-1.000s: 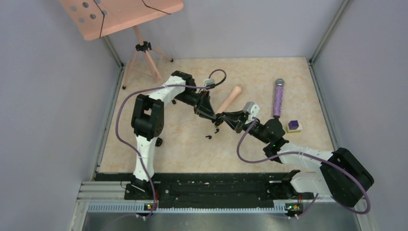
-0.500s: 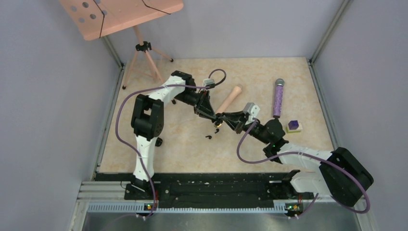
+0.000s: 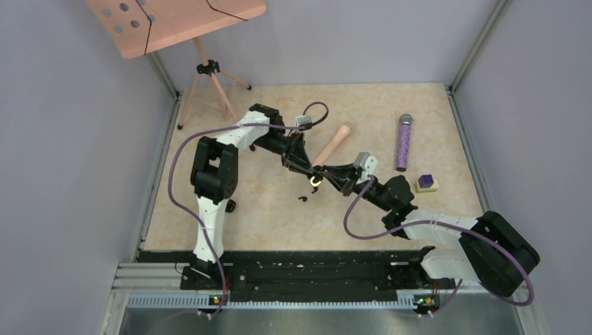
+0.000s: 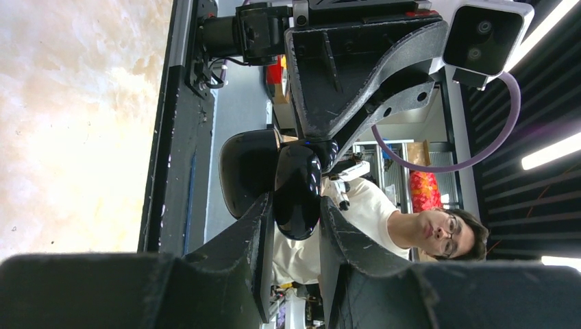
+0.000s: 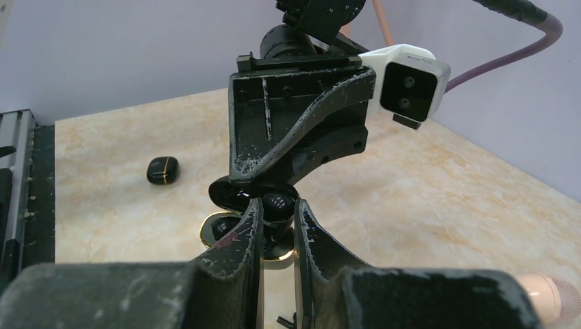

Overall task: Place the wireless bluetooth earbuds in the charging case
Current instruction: Insert the right earbud into the right side groove of the charging case.

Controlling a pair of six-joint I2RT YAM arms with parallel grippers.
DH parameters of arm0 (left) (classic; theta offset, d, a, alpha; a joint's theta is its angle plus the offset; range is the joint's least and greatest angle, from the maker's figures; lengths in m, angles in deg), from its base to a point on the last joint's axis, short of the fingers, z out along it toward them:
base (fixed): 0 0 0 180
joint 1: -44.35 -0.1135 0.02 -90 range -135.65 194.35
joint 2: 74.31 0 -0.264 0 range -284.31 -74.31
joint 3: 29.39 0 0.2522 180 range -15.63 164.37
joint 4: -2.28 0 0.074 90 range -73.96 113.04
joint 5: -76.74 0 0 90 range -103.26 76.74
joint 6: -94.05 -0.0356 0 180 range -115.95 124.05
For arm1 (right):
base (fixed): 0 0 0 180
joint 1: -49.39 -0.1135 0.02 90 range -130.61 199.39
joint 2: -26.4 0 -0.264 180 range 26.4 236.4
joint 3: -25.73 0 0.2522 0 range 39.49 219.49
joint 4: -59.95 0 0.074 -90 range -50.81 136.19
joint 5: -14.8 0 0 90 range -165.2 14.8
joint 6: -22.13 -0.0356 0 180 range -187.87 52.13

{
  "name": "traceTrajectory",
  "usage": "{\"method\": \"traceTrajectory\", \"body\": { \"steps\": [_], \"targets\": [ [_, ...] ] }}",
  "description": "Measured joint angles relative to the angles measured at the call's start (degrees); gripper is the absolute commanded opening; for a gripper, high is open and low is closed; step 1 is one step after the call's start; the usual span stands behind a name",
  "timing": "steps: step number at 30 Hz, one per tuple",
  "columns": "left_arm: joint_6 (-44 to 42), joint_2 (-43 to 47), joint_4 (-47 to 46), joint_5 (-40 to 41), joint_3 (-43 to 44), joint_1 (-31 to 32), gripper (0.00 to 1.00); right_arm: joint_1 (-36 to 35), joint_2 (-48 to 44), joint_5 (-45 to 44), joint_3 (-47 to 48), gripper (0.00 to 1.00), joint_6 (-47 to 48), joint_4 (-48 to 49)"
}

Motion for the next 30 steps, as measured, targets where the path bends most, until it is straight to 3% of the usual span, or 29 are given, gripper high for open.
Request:
{"method": "traceTrajectory", "body": {
  "steps": [30],
  "targets": [
    [6.91,-0.02,0.04,-0.81,-1.31,0.24,0.0,-0.26,1.29,0.39,-5.11,0.0,-0.98,12.87]
  ]
}}
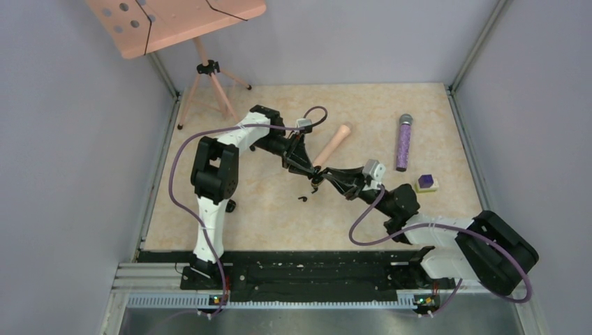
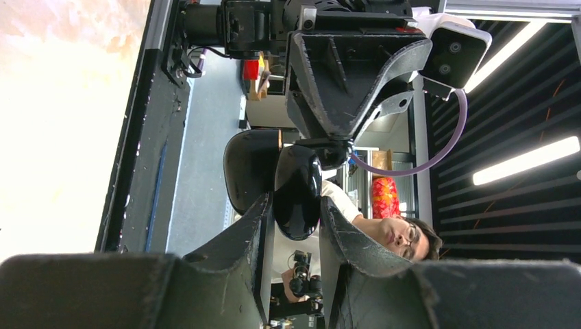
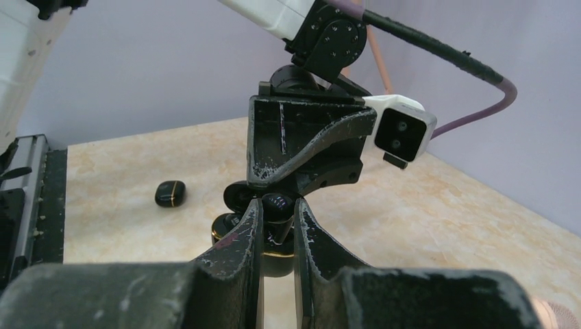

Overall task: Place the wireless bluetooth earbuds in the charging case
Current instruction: Insert the right earbud into the right side groove of the charging case.

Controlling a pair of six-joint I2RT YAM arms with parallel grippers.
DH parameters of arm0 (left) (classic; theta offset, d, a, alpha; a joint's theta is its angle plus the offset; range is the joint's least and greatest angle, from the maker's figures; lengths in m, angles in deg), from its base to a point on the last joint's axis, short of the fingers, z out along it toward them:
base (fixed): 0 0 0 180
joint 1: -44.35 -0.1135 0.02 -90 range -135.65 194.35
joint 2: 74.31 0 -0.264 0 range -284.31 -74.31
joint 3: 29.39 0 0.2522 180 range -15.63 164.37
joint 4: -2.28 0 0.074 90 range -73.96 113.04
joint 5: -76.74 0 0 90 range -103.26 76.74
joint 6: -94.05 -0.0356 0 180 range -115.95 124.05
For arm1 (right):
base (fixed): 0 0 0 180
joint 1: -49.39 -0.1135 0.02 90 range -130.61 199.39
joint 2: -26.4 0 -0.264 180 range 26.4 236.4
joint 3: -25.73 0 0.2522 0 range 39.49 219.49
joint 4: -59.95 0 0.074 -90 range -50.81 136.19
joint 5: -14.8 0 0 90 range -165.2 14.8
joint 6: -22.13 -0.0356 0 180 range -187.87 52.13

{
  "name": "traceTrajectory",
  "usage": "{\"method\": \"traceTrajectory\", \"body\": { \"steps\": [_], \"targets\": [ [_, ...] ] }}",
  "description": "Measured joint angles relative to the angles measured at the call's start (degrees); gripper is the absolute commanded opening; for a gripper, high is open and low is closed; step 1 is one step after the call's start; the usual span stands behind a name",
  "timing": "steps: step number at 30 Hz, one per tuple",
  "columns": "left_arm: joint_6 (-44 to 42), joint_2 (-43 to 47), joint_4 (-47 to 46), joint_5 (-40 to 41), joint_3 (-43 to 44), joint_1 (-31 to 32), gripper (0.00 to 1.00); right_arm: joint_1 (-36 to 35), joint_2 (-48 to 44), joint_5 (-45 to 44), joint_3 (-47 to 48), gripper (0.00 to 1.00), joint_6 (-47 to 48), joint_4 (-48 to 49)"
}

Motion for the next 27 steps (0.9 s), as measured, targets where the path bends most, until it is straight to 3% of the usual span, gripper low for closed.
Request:
{"method": "traceTrajectory", "body": {
  "steps": [27],
  "targets": [
    [5.44,0.02,0.0,-0.02,0.0,0.0,0.0,0.0,3.98,-0.9,1.29,0.0,-2.78,5.09]
  ]
}}
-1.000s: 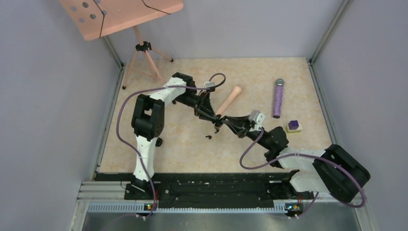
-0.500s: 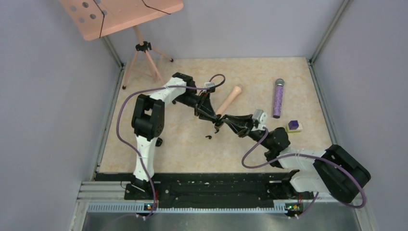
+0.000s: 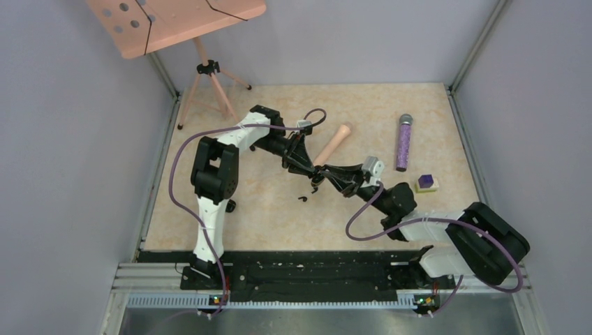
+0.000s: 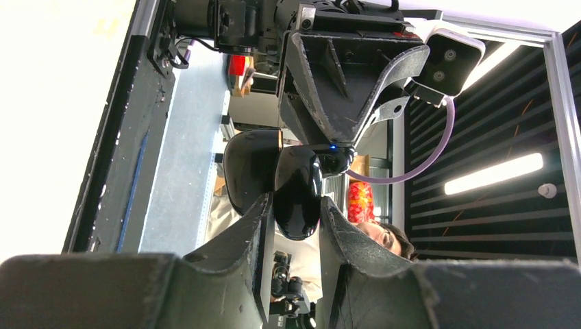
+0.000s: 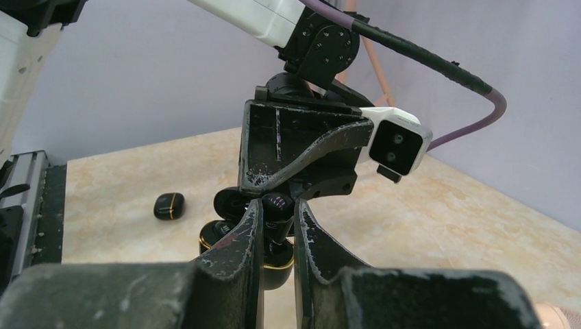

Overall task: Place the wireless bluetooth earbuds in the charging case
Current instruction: Insert the right earbud into the right side groove of the charging case.

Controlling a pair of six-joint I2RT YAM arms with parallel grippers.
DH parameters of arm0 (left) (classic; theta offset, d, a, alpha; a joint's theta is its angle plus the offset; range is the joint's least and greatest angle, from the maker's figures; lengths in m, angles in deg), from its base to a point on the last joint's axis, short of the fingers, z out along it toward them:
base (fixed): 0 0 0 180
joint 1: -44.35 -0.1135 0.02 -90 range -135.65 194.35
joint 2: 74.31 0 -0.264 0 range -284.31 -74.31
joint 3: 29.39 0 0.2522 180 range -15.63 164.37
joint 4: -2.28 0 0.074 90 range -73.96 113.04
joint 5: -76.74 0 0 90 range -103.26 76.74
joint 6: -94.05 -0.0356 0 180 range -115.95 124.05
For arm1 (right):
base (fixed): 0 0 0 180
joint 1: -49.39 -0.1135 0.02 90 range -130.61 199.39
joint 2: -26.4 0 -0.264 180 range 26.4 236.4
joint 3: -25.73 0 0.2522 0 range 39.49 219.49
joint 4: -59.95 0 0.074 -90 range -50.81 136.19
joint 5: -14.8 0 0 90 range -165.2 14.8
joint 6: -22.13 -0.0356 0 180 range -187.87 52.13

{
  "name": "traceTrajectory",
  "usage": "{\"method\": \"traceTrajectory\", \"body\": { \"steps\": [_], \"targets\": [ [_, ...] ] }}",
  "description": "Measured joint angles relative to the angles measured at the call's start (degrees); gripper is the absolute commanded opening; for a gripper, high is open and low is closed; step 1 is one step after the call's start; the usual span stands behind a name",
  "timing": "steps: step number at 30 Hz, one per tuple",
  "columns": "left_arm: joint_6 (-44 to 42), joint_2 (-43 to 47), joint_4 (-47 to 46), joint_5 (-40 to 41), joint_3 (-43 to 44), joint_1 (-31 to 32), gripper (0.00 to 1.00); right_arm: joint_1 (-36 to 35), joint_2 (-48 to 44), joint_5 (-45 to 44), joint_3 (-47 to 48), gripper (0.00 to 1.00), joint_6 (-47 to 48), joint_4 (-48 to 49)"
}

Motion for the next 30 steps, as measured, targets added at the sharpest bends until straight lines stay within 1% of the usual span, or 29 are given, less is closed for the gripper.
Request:
{"method": "traceTrajectory", "body": {
  "steps": [21,30],
  "targets": [
    [0.28,0.33,-0.04,0.02,0.0,0.0,0.0,0.0,3.56,-0.63,-0.07,0.0,0.24,2.99],
    [0.28,0.33,-0.13,0.07,0.0,-0.17,0.0,0.0,5.75,-0.59,-0.07,0.0,0.15,5.97]
  ]
}}
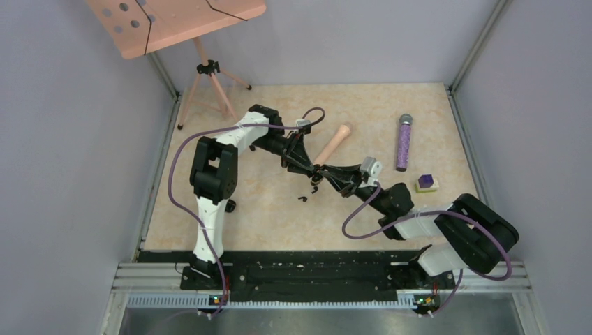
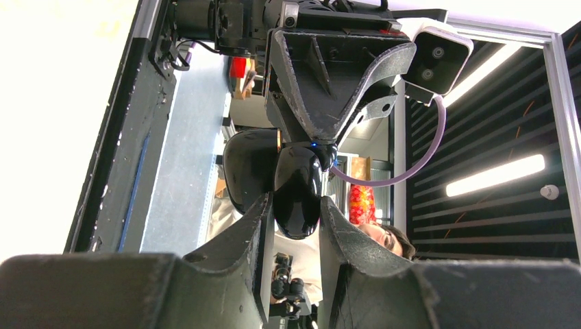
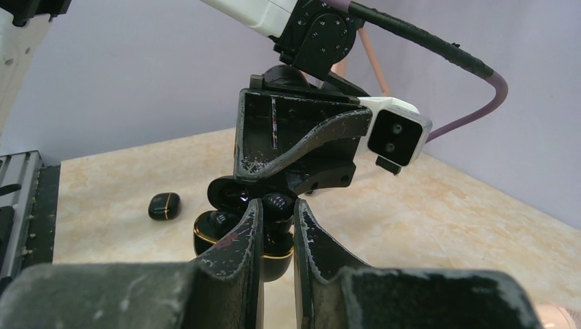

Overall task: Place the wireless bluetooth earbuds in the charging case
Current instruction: Insert the right earbud into the right side groove of the charging case.

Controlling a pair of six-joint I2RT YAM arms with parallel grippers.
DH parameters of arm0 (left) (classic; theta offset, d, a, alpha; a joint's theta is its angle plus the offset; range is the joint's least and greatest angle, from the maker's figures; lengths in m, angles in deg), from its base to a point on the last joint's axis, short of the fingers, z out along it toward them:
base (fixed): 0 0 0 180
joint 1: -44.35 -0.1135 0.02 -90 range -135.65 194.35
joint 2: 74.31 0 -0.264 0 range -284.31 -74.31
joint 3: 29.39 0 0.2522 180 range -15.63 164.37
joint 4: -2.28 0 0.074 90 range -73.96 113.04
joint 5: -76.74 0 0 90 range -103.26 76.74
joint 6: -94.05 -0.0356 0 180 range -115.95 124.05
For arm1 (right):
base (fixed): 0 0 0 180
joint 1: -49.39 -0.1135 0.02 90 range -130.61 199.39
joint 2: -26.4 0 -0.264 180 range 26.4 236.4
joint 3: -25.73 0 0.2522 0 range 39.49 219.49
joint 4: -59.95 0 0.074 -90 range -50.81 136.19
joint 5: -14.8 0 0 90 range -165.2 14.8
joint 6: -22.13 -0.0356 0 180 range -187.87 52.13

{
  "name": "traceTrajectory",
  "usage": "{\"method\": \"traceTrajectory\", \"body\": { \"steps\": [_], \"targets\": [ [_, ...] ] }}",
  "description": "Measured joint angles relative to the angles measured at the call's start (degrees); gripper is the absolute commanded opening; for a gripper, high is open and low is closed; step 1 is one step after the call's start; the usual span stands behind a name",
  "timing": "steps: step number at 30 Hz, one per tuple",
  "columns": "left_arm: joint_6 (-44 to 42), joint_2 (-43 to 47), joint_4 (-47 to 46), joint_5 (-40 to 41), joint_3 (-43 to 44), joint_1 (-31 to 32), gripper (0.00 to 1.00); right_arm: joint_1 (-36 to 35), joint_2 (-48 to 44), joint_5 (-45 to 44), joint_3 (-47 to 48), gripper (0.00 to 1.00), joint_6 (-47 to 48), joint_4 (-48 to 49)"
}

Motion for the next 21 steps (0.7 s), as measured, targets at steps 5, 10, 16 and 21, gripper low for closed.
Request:
{"method": "traceTrajectory", "body": {
  "steps": [5,10,16,21],
  "targets": [
    [0.15,0.0,0.0,0.0,0.0,0.0,0.0,0.0,0.02,0.17,-0.04,0.0,-0.22,0.11],
    [0.33,0.0,0.0,0.17,0.0,0.0,0.0,0.0,-0.15,0.44,-0.55,0.0,-0.17,0.28],
    [0.57,0.0,0.04,0.26,0.0,0.09,0.0,0.0,-1.99,0.87,-1.25,0.0,0.28,-1.16],
    [0.76,0.0,0.09,0.28,0.02,0.09,0.0,0.0,-3.13,1.27,-1.25,0.0,0.94,-2.93]
  ]
}}
